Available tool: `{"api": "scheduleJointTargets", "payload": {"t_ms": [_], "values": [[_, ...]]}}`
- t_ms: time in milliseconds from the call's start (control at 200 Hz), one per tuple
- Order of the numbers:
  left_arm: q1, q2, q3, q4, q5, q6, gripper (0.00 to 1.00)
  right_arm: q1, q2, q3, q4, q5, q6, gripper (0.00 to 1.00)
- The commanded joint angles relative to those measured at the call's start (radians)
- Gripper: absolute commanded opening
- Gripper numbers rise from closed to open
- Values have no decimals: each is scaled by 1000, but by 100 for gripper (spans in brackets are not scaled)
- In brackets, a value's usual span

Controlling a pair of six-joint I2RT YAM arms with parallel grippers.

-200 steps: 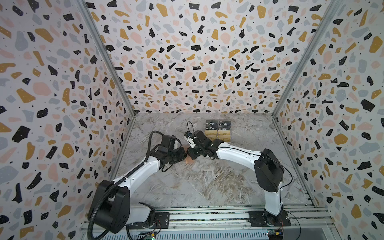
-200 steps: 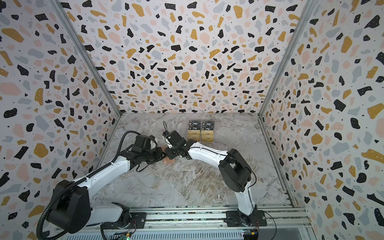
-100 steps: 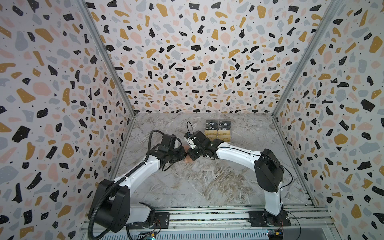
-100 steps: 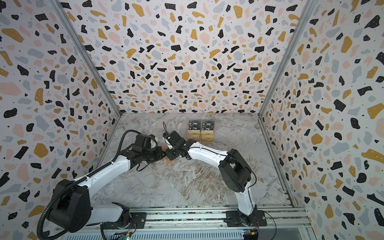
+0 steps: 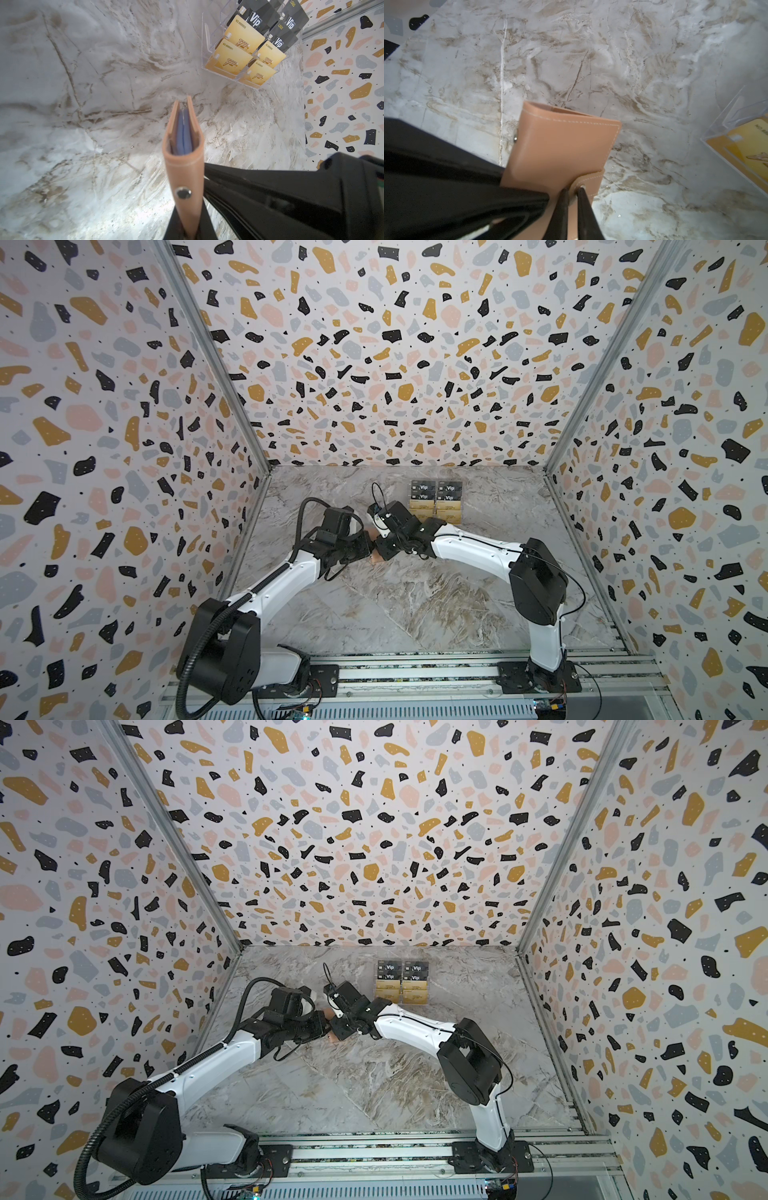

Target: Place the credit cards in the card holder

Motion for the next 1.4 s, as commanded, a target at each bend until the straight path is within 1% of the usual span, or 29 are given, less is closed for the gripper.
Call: {"api": "scheduleJointTargets", "payload": {"t_ms": [0, 55, 110, 200, 295, 365, 461, 506, 611, 726, 786, 836, 861, 911, 956, 976, 1026, 1091, 1146, 1181, 1237, 1287, 1342, 1392], "values": [[-21, -34, 22, 109, 103, 18, 0, 9, -8, -21, 3, 46, -6, 0], [-21, -29, 25, 99, 90, 20, 0, 3, -53, -80, 50, 72, -2, 0], [-21, -28, 24, 99, 87, 21, 0, -19, -89, -122, 78, 61, 9, 0], [-20, -29, 18, 112, 89, 19, 0, -69, -114, -149, 68, -1, 14, 0], [-20, -29, 6, 141, 110, 15, 0, -99, -143, -179, 74, -58, 9, 0], [-21, -31, -3, 158, 132, 16, 0, -122, -180, -215, 110, -113, 21, 0], [-21, -41, -3, 143, 142, 42, 0, -170, -230, -263, 171, -205, 69, 0], [-21, -56, -12, 148, 142, 48, 0, -190, -246, -272, 182, -237, 77, 0], [-14, -91, -37, 185, 157, 38, 0, -209, -258, -258, 154, -272, 59, 0], [-2, -114, -40, 191, 181, 40, 0, -218, -281, -260, 134, -278, 54, 0], [6, -122, -42, 192, 200, 48, 0, -226, -298, -266, 133, -288, 56, 0], [12, -126, -45, 200, 227, 51, 0, -241, -312, -270, 136, -322, 60, 0], [14, -128, -48, 212, 243, 51, 0, -252, -319, -271, 139, -347, 63, 8], [17, -132, -49, 230, 271, 49, 0, -275, -333, -270, 137, -382, 72, 29], [19, -136, -51, 250, 290, 44, 0, -299, -355, -266, 129, -399, 75, 42], [21, -138, -50, 257, 293, 43, 0, -307, -368, -265, 126, -403, 75, 45], [21, -138, -42, 258, 270, 44, 0, -313, -425, -284, 162, -391, 70, 49], [22, -131, -35, 283, 249, 26, 0, -309, -512, -333, 269, -399, 76, 51], [21, -120, -32, 331, 273, -1, 0, -308, -541, -337, 321, -464, 94, 51], [22, -116, -26, 343, 283, -7, 0, -307, -537, -326, 344, -540, 108, 49], [22, -112, -13, 347, 291, -7, 0, -299, -511, -318, 408, -679, 148, 45], [21, -111, 2, 345, 299, -5, 0, -281, -483, -323, 490, -783, 199, 40], [22, -109, 22, 354, 338, -6, 0, -263, -454, -337, 595, -873, 253, 37], [22, -111, 25, 390, 390, -25, 0, -264, -435, -335, 632, -927, 278, 34]]}}
